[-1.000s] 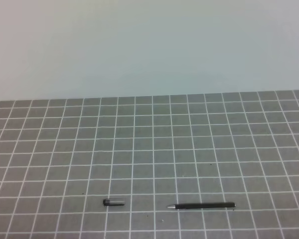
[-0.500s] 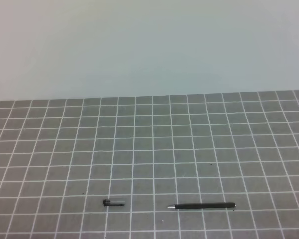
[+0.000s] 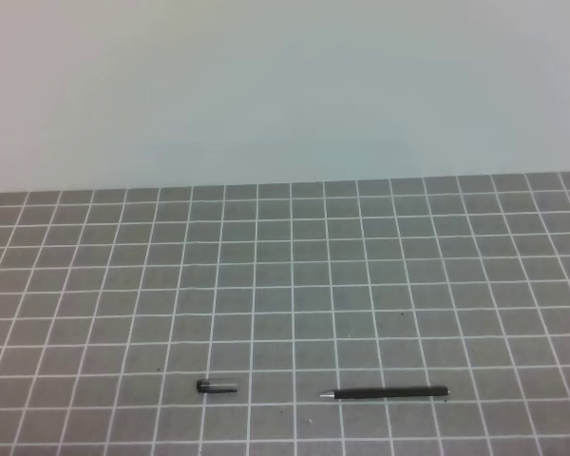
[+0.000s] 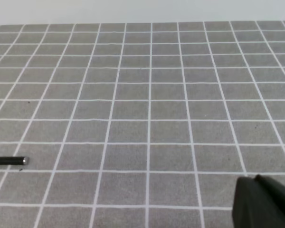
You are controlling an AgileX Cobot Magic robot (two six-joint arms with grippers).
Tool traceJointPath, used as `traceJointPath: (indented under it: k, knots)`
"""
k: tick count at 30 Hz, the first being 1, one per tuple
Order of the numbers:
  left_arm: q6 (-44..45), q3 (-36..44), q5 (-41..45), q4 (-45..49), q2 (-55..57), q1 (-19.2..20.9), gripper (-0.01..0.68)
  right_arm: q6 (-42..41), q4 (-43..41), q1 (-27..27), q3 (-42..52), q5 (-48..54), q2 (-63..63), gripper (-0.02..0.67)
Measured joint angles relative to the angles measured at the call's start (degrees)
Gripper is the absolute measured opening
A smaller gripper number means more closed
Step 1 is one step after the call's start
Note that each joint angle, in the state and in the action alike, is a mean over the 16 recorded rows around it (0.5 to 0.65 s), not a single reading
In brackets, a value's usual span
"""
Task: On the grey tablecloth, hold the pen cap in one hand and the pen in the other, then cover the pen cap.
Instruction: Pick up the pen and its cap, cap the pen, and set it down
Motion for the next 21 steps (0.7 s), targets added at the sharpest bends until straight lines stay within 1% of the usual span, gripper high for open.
traceJointPath:
  k: [11,21]
  knots:
    - [0.2,0.0,-1.6,0.2,0.0,0.0,-0.003,0.0,-0.9,0.0,0.0,-0.3,0.0,-0.003]
    - [1.8,0.0,-8.5,2.1,0.0,0.0,-0.003,0.0,-1.4,0.0,0.0,-3.9,0.0,-0.003]
